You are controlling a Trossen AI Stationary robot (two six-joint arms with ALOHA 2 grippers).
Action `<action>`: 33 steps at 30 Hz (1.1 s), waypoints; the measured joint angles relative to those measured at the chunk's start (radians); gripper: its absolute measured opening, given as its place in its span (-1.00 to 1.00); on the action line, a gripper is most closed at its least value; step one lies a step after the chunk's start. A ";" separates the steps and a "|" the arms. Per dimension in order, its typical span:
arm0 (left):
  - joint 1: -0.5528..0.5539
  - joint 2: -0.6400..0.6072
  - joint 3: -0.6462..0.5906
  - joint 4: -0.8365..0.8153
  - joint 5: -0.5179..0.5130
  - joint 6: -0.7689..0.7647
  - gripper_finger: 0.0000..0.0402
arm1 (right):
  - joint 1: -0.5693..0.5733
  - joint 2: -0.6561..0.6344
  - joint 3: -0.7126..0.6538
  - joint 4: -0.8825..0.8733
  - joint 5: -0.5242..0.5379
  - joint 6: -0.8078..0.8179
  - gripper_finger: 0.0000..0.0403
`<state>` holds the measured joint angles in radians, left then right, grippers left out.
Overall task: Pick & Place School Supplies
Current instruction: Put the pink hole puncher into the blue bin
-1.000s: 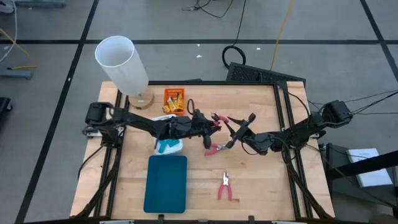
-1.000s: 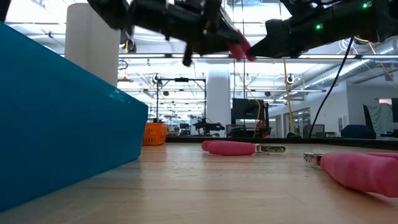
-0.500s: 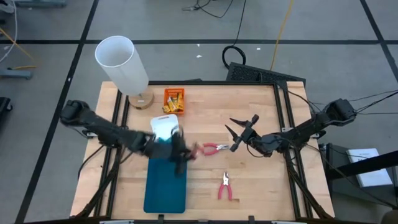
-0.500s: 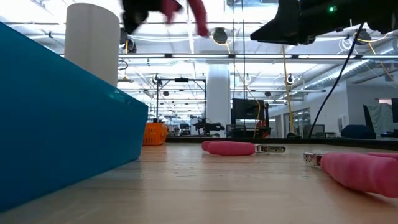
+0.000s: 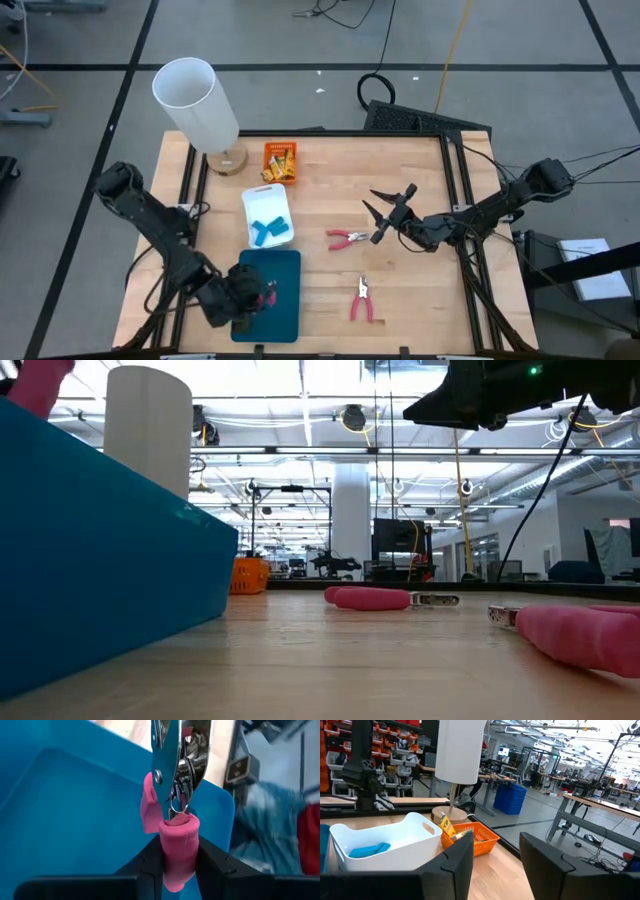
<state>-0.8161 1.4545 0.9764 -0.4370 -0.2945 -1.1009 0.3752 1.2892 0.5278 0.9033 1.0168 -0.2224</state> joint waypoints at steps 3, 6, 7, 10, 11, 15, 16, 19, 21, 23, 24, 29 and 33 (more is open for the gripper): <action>-0.033 0.017 0.000 -0.004 -0.036 -0.083 -0.60 | 0.000 0.000 0.000 0.001 0.000 0.018 -0.24; -0.049 0.031 0.000 -0.003 -0.044 -0.145 -0.60 | 0.000 0.000 0.000 0.001 0.000 0.037 -0.24; -0.049 0.036 0.000 -0.006 -0.044 -0.166 -0.60 | 0.000 0.000 0.000 -0.001 -0.001 0.047 -0.24; -0.044 0.041 0.000 -0.011 -0.051 -0.228 -0.48 | 0.000 0.000 0.000 -0.028 -0.005 0.083 -0.24; -0.041 0.040 0.000 -0.008 -0.051 -0.246 -0.37 | 0.000 0.000 0.000 -0.043 -0.021 0.091 -0.24; -0.025 0.040 0.000 -0.027 -0.048 -0.296 0.09 | 0.000 0.001 0.000 -0.127 -0.140 0.130 -0.24; -0.024 0.040 0.000 -0.034 -0.050 -0.305 0.20 | 0.000 0.001 0.000 -0.145 -0.170 0.145 -0.24; -0.025 0.040 0.000 -0.049 -0.049 -0.315 0.44 | 0.006 0.001 0.000 -0.184 -0.247 0.198 -0.24; -0.024 0.040 0.000 -0.044 -0.048 -0.302 0.56 | 0.024 0.001 0.000 -0.193 -0.297 0.218 -0.24; -0.016 0.040 0.000 -0.043 -0.056 -0.286 0.65 | 0.053 0.001 0.001 -0.190 -0.355 0.220 -0.24; -0.012 0.040 0.000 -0.041 -0.064 -0.280 0.68 | 0.070 0.001 0.005 -0.192 -0.376 0.220 -0.24; 0.003 0.040 0.000 -0.024 -0.108 -0.200 0.76 | 0.191 0.002 0.094 -0.332 -0.416 0.260 -0.24; 0.028 0.040 0.000 -0.022 -0.126 -0.149 0.77 | 0.274 0.047 0.235 -0.688 -0.422 0.539 -0.24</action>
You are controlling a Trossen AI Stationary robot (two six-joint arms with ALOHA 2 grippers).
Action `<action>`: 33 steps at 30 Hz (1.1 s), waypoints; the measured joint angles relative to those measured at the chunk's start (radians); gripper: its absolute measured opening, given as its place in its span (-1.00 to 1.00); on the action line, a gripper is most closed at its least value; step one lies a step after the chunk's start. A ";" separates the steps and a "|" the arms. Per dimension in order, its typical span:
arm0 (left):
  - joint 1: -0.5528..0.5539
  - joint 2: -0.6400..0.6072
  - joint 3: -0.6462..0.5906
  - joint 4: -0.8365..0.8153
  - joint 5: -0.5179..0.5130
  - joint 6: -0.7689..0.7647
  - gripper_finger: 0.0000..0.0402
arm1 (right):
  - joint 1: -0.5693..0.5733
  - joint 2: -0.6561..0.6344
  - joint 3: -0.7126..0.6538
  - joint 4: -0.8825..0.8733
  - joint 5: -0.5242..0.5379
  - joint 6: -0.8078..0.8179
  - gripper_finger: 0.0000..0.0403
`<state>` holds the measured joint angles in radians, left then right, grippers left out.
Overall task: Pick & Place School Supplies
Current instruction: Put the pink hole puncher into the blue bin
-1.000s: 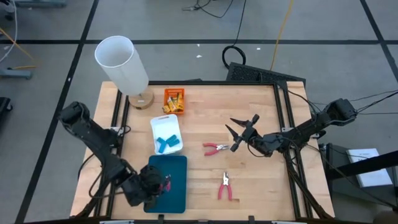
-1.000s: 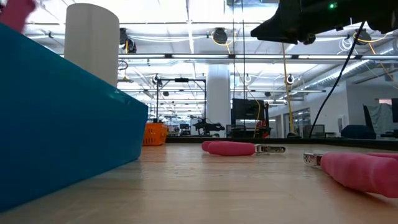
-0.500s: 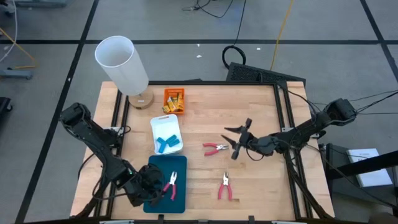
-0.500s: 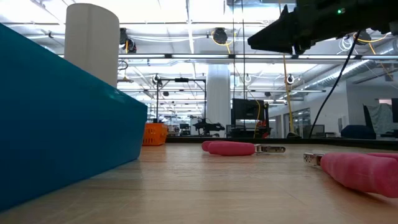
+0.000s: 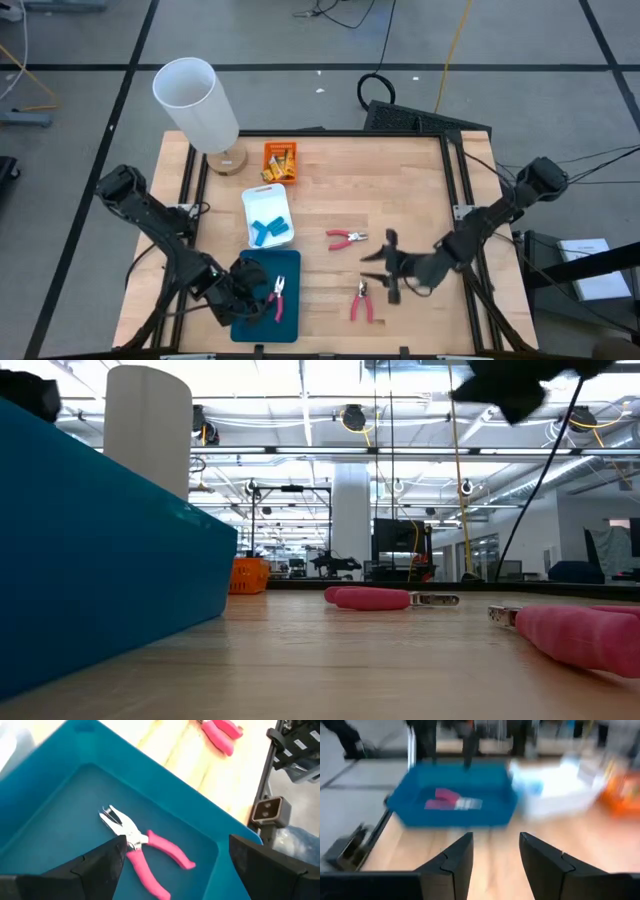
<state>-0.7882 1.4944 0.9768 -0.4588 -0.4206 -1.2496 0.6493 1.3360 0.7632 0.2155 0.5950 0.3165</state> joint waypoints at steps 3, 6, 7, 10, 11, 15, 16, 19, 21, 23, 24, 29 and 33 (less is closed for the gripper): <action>0.027 0.000 0.000 0.000 0.000 0.031 0.77 | 0.035 0.068 0.119 -0.251 -0.049 0.314 -0.24; 0.057 0.000 0.000 0.000 0.000 0.069 0.77 | 0.044 0.159 0.218 -0.431 -0.172 0.591 -0.24; 0.067 0.000 0.000 0.000 0.000 0.085 0.77 | 0.046 0.195 0.246 -0.472 -0.209 0.654 -0.24; 0.098 0.000 0.000 0.000 -0.001 0.122 0.77 | 0.053 0.300 0.302 -0.566 -0.322 0.766 -0.24; 0.107 0.000 0.000 0.000 -0.001 0.135 0.77 | 0.052 0.332 0.315 -0.577 -0.358 0.793 -0.24; 0.141 0.000 0.000 -0.001 -0.001 0.182 0.77 | 0.041 0.429 0.337 -0.586 -0.465 0.860 -0.24; 0.149 0.000 0.000 0.000 -0.001 0.192 0.77 | 0.038 0.442 0.338 -0.578 -0.470 0.875 -0.24; 0.166 0.000 0.000 -0.001 -0.001 0.226 0.77 | 0.030 0.460 0.340 -0.543 -0.468 0.905 -0.24; 0.176 0.000 0.000 0.000 -0.001 0.247 0.77 | 0.029 0.464 0.340 -0.528 -0.468 0.925 -0.24; 0.184 0.000 0.001 -0.001 -0.001 0.259 0.77 | 0.029 0.462 0.340 -0.522 -0.465 0.949 -0.24; 0.189 0.000 0.001 -0.003 -0.001 0.263 0.77 | 0.029 0.462 0.340 -0.523 -0.462 0.961 -0.24; 0.209 0.000 0.001 -0.001 -0.010 0.273 0.77 | 0.025 0.494 0.341 -0.531 -0.440 1.009 -0.24; 0.223 0.000 0.001 0.000 -0.034 0.274 0.77 | 0.018 0.538 0.345 -0.542 -0.465 1.029 -0.24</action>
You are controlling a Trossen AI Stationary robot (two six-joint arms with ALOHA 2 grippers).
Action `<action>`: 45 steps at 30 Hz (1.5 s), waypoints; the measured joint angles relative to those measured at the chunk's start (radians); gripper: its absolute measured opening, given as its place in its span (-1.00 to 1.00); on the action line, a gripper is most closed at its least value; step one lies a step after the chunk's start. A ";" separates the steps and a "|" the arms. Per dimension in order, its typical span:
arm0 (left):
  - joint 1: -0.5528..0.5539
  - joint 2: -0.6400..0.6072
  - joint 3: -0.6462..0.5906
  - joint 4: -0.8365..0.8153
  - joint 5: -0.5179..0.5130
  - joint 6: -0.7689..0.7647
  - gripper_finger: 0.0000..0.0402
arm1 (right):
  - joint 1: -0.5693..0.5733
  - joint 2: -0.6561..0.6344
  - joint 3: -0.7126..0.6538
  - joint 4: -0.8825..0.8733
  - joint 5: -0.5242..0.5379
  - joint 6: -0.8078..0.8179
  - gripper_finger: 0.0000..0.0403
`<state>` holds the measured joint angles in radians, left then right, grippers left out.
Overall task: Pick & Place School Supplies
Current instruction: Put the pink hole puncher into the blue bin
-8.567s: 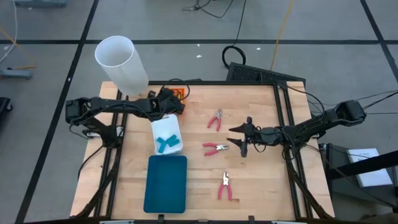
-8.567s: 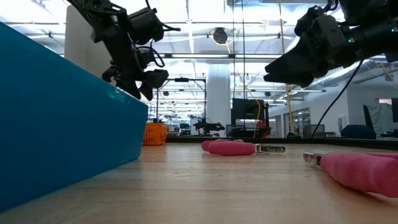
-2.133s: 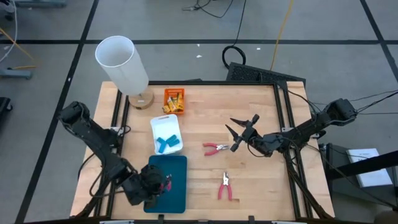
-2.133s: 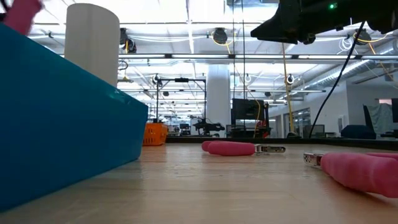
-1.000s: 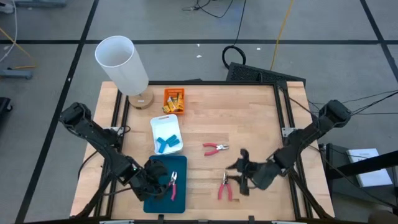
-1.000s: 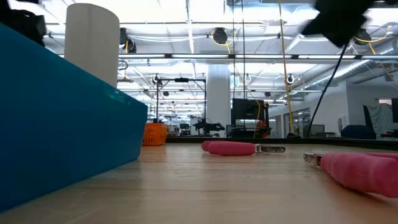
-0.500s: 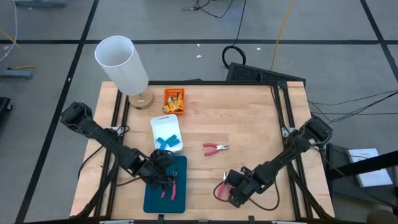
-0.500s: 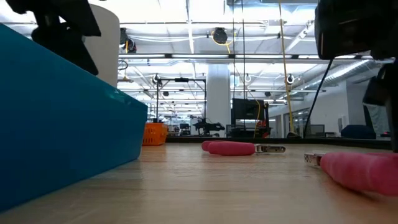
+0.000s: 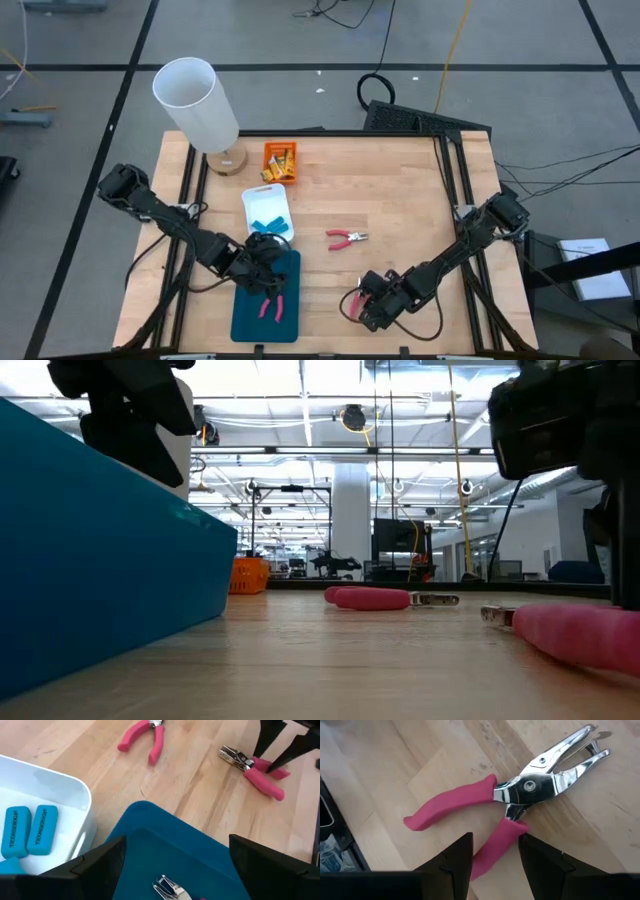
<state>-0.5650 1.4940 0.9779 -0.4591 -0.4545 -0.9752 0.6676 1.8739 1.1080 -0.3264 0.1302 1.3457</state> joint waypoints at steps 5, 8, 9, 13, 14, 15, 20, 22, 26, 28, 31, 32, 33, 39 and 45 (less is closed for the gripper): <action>0.013 0.000 0.000 0.000 0.000 0.005 0.77 | -0.004 0.029 -0.002 -0.065 -0.047 0.000 -0.29; 0.015 0.000 0.000 0.000 0.000 0.005 0.77 | -0.004 0.021 -0.002 -0.099 -0.041 -0.014 -0.44; 0.015 0.000 0.000 0.000 0.000 0.005 0.77 | -0.001 0.014 -0.002 -0.108 -0.033 -0.026 -0.51; 0.015 0.000 0.000 0.000 0.000 0.004 0.77 | 0.006 -0.004 -0.004 -0.102 0.008 -0.075 -0.83; 0.015 0.000 0.000 0.000 0.000 0.004 0.77 | 0.008 -0.008 -0.004 -0.099 0.027 -0.096 -0.85; 0.015 0.000 0.000 0.002 0.000 0.004 0.77 | 0.009 -0.012 -0.004 -0.087 0.047 -0.120 -0.85; 0.015 0.000 0.000 0.013 0.000 0.004 0.77 | 0.011 -0.051 -0.009 -0.071 0.151 -0.248 -0.85; 0.015 0.000 0.000 0.014 0.000 0.003 0.77 | 0.010 -0.081 -0.013 -0.084 0.233 -0.316 -0.85; 0.015 0.000 0.000 0.043 -0.047 0.002 0.77 | 0.008 -0.180 -0.008 -0.078 0.438 -0.465 -0.85; 0.015 0.000 0.000 0.081 -0.083 0.012 0.77 | 0.009 -0.223 -0.009 -0.082 0.542 -0.556 -0.85; 0.015 0.000 0.000 0.161 -0.134 0.071 0.77 | 0.009 -0.271 -0.009 -0.070 0.734 -0.702 -0.85; 0.015 0.000 0.000 0.196 -0.151 0.100 0.78 | 0.009 -0.284 -0.009 -0.065 0.807 -0.752 -0.85; 0.015 0.000 0.000 0.233 -0.171 0.131 0.78 | 0.008 -0.295 -0.008 -0.062 0.881 -0.800 -0.85; 0.017 0.010 0.000 0.460 -0.268 0.313 0.76 | -0.017 -0.299 -0.008 0.008 1.258 -1.047 -0.85; 0.047 0.111 0.000 0.677 -0.245 0.462 0.78 | -0.066 -0.299 -0.020 0.023 1.365 -1.089 -0.84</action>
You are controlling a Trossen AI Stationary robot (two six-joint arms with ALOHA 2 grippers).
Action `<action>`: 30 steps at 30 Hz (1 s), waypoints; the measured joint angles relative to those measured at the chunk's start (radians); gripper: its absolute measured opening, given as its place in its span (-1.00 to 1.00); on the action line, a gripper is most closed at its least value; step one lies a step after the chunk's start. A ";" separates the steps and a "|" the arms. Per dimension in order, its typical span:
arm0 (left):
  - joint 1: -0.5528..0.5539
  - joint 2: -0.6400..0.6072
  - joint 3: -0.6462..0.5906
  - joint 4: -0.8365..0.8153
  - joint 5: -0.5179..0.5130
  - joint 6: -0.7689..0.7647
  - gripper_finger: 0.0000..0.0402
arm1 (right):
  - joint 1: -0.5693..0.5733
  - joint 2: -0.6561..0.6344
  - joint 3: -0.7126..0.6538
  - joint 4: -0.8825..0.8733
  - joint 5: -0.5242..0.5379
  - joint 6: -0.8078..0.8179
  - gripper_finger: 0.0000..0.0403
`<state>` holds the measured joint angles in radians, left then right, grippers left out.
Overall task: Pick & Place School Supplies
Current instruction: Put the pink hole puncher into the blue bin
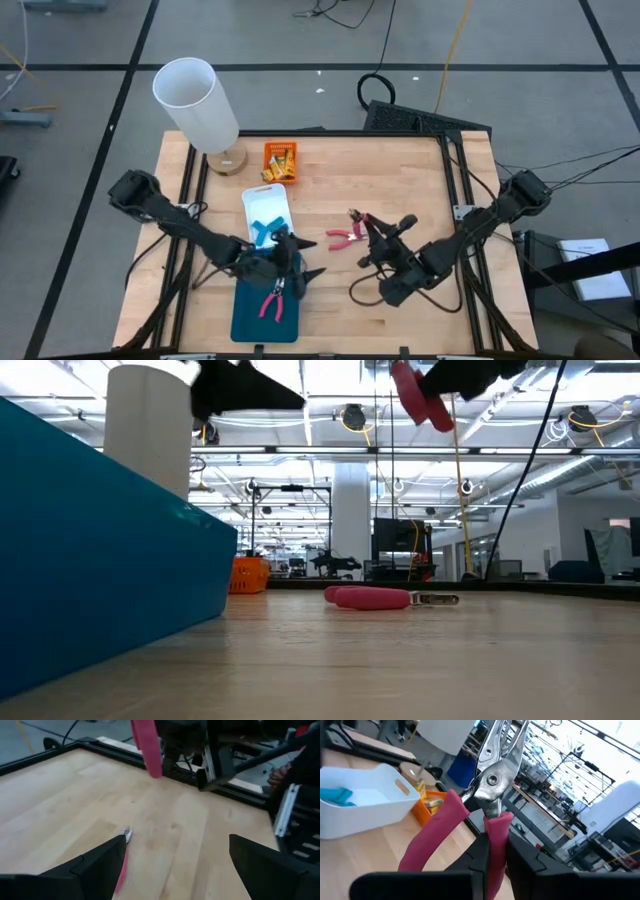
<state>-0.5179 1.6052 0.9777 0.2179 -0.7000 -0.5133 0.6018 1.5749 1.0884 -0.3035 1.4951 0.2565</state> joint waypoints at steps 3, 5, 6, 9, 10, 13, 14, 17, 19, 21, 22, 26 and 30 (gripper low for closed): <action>0.032 0.060 -0.001 0.115 0.002 0.040 0.78 | -0.012 0.000 -0.018 0.006 -0.004 0.000 -0.84; 0.054 0.083 -0.001 0.159 0.002 0.040 0.78 | -0.015 0.000 -0.033 0.042 -0.004 -0.002 -0.84; 0.066 0.092 -0.001 0.175 0.001 0.040 0.78 | -0.015 0.000 -0.042 0.069 -0.005 -0.010 -0.84; 0.103 0.104 -0.001 0.184 0.002 0.020 0.79 | -0.014 0.000 -0.071 0.170 -0.008 -0.059 -0.84; 0.114 0.104 -0.001 0.184 0.002 0.003 0.78 | -0.014 0.000 -0.077 0.205 -0.010 -0.082 -0.84; 0.148 0.107 -0.001 0.185 0.003 -0.040 0.77 | -0.015 0.000 -0.095 0.315 -0.039 -0.165 -0.84; 0.158 0.110 -0.001 0.185 0.013 -0.057 0.76 | -0.017 0.000 -0.103 0.350 -0.051 -0.195 -0.84; 0.190 0.112 -0.001 0.184 0.093 -0.090 0.76 | -0.026 -0.001 -0.133 0.469 -0.072 -0.277 -0.84; 0.208 0.111 -0.001 0.207 0.177 -0.089 0.76 | -0.033 0.000 -0.156 0.535 -0.090 -0.315 -0.84; 0.214 0.111 -0.001 0.241 0.221 -0.055 0.74 | -0.039 0.000 -0.171 0.600 -0.112 -0.351 -0.84; 0.212 0.111 -0.001 0.260 0.229 -0.033 0.73 | -0.040 0.000 -0.177 0.635 -0.114 -0.370 -0.84; 0.200 0.110 -0.001 0.314 0.230 0.064 0.67 | -0.040 -0.001 -0.197 0.731 -0.129 -0.438 -0.84; 0.211 0.110 0.000 0.338 0.231 0.069 0.64 | -0.039 -0.001 -0.199 0.786 -0.165 -0.463 -0.84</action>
<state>-0.3072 1.7153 0.9775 0.5563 -0.4692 -0.4447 0.5625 1.5742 0.8890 0.4828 1.3300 -0.2066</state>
